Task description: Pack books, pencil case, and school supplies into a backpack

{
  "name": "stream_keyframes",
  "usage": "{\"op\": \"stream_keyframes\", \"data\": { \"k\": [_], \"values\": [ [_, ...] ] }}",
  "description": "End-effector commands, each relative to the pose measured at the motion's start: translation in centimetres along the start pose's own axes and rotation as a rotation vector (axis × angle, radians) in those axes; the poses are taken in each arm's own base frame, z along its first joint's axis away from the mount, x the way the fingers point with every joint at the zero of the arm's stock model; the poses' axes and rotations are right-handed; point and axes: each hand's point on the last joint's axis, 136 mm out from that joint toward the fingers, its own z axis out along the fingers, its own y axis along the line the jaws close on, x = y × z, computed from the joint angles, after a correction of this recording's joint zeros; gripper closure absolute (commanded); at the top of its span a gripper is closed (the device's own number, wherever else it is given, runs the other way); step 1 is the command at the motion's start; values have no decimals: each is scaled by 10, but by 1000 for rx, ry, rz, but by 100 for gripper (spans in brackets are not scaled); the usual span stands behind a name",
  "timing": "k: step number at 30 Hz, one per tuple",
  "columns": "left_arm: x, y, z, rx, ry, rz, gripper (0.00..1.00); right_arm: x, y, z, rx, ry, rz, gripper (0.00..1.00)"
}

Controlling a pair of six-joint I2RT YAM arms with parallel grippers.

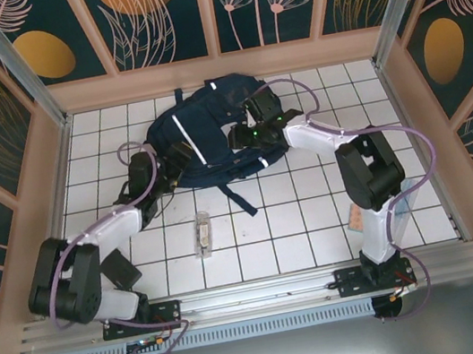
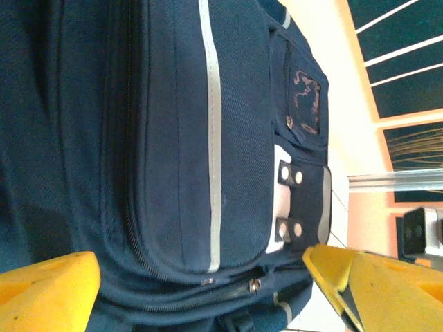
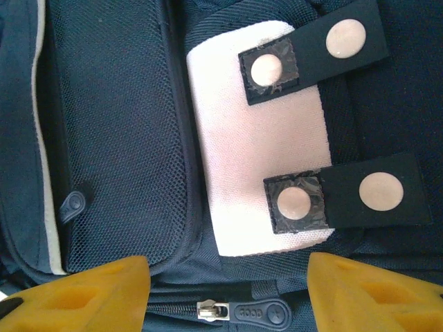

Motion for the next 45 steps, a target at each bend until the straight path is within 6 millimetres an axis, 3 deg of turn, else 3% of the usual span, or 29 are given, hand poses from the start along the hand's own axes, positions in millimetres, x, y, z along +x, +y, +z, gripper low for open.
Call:
{"op": "stream_keyframes", "data": {
  "k": [1,5,12,13,16,23,31,33,39,40,45],
  "values": [
    [-14,-15,16,19,-31,72,8,3,-10,5,39,-12,18,35],
    [-14,-7,34,-9,-20,87,8,25,-5,15,11,30,25,32],
    [4,23,49,-51,38,59,8,47,-5,28,-41,81,65,31],
    [11,37,56,-79,58,49,8,51,-5,29,-48,91,69,31],
    [18,45,58,-83,79,29,8,55,7,29,-124,98,69,31],
    [20,44,60,-76,91,29,8,52,65,-1,-352,100,58,33],
    [16,39,59,-79,83,57,8,53,92,-41,-406,22,-78,33],
    [16,40,58,-86,83,68,8,52,82,-40,-372,17,-92,33],
    [17,32,51,-104,123,182,17,31,-23,-32,-59,-52,183,36],
    [15,21,45,-90,127,217,20,27,-35,-34,-42,-74,225,37],
    [30,9,35,-97,211,339,29,1,-74,-42,64,-207,318,39]
  ]
}}
